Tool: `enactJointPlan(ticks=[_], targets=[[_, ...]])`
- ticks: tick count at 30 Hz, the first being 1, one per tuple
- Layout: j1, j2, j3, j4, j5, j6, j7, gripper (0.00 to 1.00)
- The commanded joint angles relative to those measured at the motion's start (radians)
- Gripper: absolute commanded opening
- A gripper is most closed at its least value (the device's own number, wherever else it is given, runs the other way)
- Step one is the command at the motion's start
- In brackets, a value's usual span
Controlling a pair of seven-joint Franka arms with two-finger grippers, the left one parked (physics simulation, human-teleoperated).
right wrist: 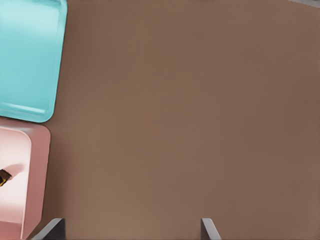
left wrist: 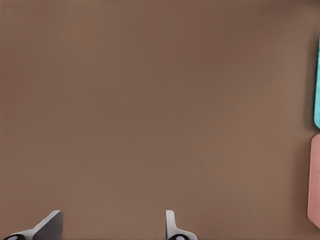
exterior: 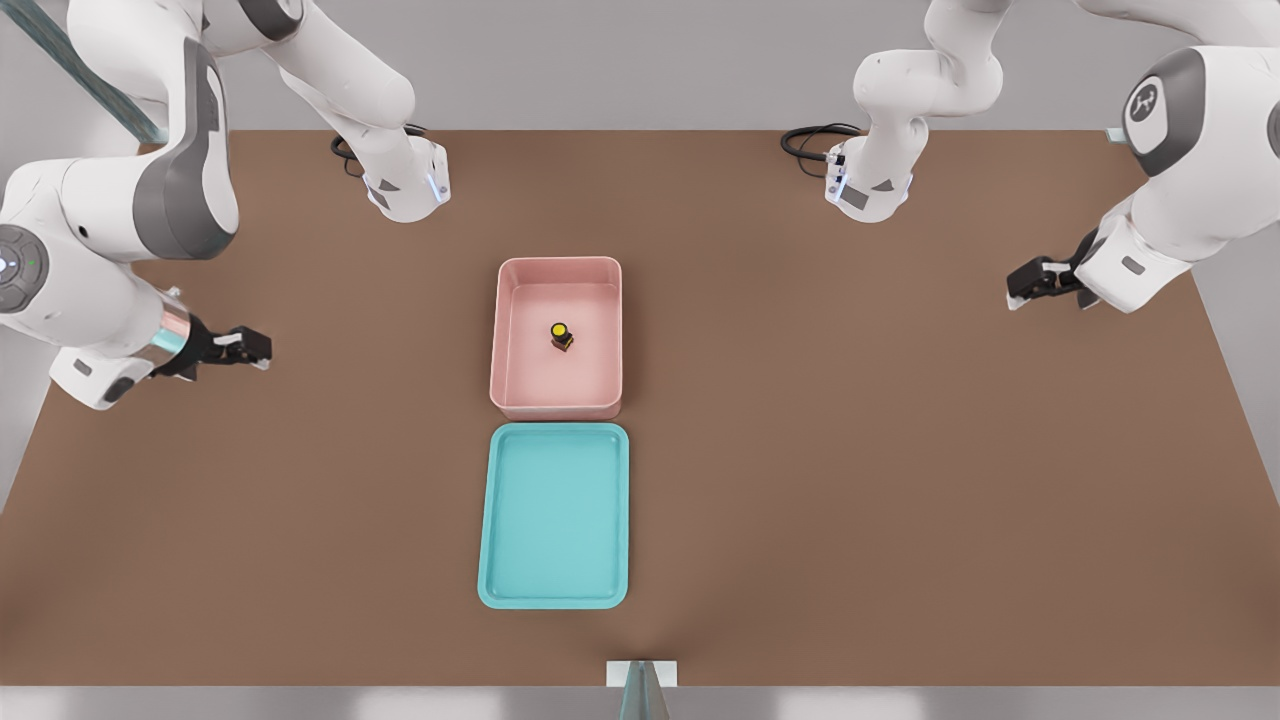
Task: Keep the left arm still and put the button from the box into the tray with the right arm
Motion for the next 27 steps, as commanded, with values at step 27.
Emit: enactJointPlan(ticks=[27], targets=[[0.959, -0.018, -0.317, -0.965, 0.059, 1.278, 1.283, 0.98]])
